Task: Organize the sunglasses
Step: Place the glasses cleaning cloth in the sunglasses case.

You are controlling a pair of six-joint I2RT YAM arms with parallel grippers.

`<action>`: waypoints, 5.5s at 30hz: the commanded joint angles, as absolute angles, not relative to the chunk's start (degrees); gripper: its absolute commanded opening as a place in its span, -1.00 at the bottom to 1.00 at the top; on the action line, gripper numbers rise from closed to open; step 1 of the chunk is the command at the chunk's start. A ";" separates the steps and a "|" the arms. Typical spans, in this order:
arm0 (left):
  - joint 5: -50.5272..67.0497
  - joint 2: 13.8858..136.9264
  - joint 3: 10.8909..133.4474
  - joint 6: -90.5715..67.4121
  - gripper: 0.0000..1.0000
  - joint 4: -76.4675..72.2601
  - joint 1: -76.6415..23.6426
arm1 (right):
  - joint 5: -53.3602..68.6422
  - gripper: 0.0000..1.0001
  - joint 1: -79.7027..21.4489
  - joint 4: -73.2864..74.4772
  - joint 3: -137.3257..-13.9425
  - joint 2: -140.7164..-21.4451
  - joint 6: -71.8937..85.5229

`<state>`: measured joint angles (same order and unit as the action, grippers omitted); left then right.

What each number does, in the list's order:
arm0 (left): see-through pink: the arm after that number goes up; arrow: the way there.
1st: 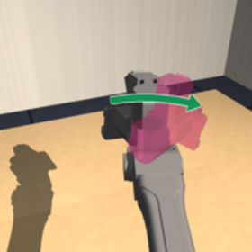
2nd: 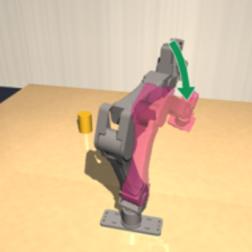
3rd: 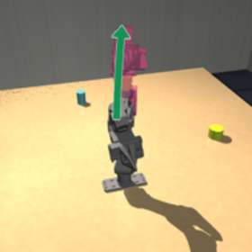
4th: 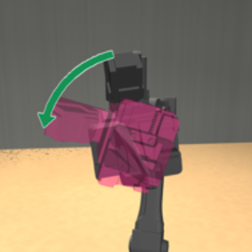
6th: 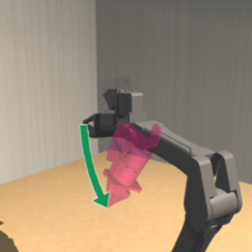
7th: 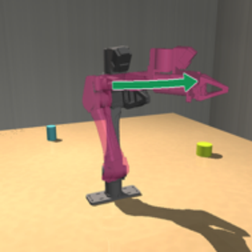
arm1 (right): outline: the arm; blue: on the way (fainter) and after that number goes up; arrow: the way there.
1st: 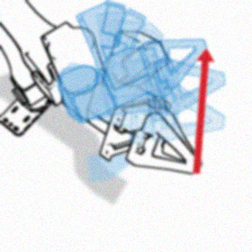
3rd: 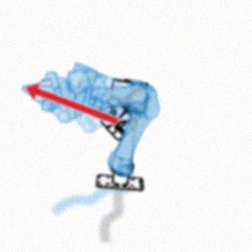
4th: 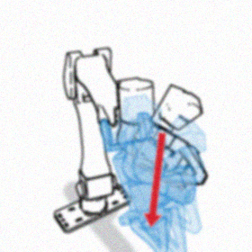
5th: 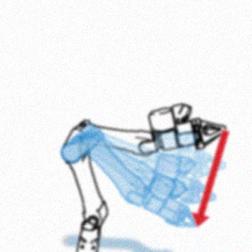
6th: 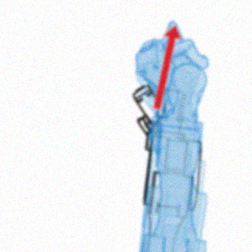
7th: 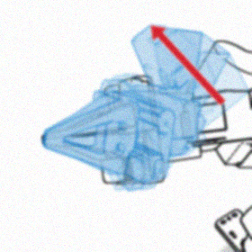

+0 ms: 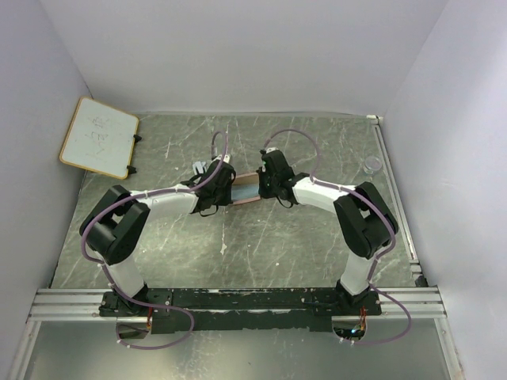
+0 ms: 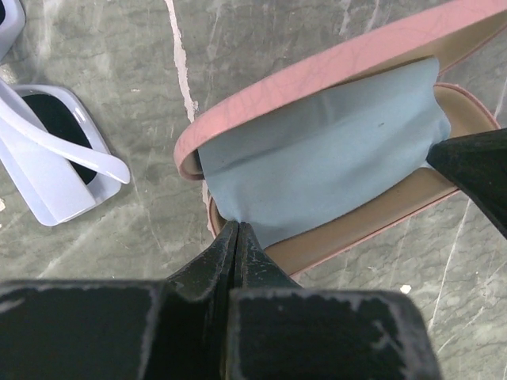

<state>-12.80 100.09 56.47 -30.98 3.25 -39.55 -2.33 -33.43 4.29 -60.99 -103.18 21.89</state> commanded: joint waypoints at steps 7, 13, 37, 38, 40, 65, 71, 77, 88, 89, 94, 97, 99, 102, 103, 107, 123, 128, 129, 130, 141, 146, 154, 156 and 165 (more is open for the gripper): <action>-12.01 100.01 55.20 -32.74 -0.86 1.55 -41.27 | -3.49 -1.00 -34.18 4.00 -57.69 -100.46 22.23; -12.29 100.54 55.24 -33.13 -0.86 1.94 -41.94 | -3.65 -1.00 -34.56 3.24 -56.39 -100.13 22.31; -14.25 100.13 55.13 -34.64 -0.86 5.32 -43.22 | -9.05 -1.00 -36.39 4.06 -55.58 -99.89 20.80; -14.55 100.04 55.04 -34.72 -0.87 5.50 -43.24 | -9.32 -1.00 -36.39 4.24 -55.62 -99.81 20.74; -15.08 99.79 54.61 -34.82 -0.86 5.78 -43.24 | -9.62 -1.00 -36.44 4.39 -55.55 -99.56 20.52; -15.33 101.35 54.81 -34.37 -0.86 4.80 -43.24 | -11.84 -1.00 -36.47 6.23 -55.63 -99.33 20.71; -15.37 101.21 54.61 -34.41 -0.87 4.79 -43.24 | -11.32 -1.00 -36.48 5.71 -55.17 -99.41 20.82; -15.79 100.77 54.43 -34.65 -0.86 5.29 -43.23 | -10.67 -1.00 -36.47 5.47 -55.22 -99.54 20.84; -16.80 100.38 54.36 -35.06 -0.54 6.41 -43.28 | -10.55 -0.65 -36.49 5.28 -54.61 -99.11 21.36; -16.94 100.23 54.35 -35.08 -0.53 6.47 -43.32 | -10.55 -0.64 -36.48 5.27 -54.58 -99.14 21.32; -17.03 100.12 54.65 -34.80 -0.41 6.71 -43.42 | -10.52 -0.61 -36.50 5.27 -54.58 -99.13 21.30; -17.12 99.94 54.73 -34.67 -0.35 6.67 -43.50 | -10.59 -0.61 -36.52 5.36 -54.67 -98.89 21.27; -17.21 99.64 54.76 -34.61 -0.34 6.57 -43.50 | -10.72 -0.61 -36.52 5.49 -54.73 -98.71 21.30; -17.45 99.43 54.88 -34.54 -0.32 6.74 -43.51 | -10.90 -0.61 -36.47 5.65 -54.70 -98.42 21.27; -17.61 99.36 55.09 -34.54 -0.32 6.90 -43.51 | -10.83 -0.61 -36.52 5.69 -54.61 -98.26 21.35; -17.93 98.76 55.11 -34.40 -0.32 7.03 -43.49 | -11.02 -0.61 -36.48 5.79 -54.48 -97.73 21.36; -19.00 96.01 54.84 -33.86 -0.28 6.96 -43.59 | -10.99 -0.60 -36.50 5.63 -54.34 -98.07 21.80; -19.24 95.96 54.93 -33.73 -0.29 7.09 -43.59 | -11.11 -0.60 -36.52 5.21 -54.04 -97.18 21.78; -19.36 95.99 54.93 -33.79 -0.29 7.18 -43.57 | -11.14 -0.60 -36.49 5.19 -54.07 -97.00 21.76; -19.46 96.05 54.98 -33.74 -0.29 7.17 -43.57 | -11.23 -0.60 -36.50 5.25 -54.10 -96.95 21.77; -19.54 96.39 54.89 -33.39 -0.29 6.36 -43.59 | -11.34 -0.59 -36.50 5.15 -54.22 -96.16 21.92; -19.86 96.98 55.14 -33.65 -0.30 6.92 -43.59 | -12.13 -0.59 -36.47 5.10 -53.81 -95.39 22.21; -19.87 96.47 55.15 -33.36 -0.30 6.86 -43.58 | -11.91 -0.59 -36.47 4.76 -53.53 -94.84 22.29; -20.03 96.53 55.55 -33.08 -0.31 7.39 -43.58 | -12.04 -0.59 -36.52 4.75 -53.53 -94.79 22.38; -19.78 95.80 56.08 -32.51 -0.30 7.45 -43.67 | -11.58 -0.48 -36.49 3.84 -53.27 -94.75 22.32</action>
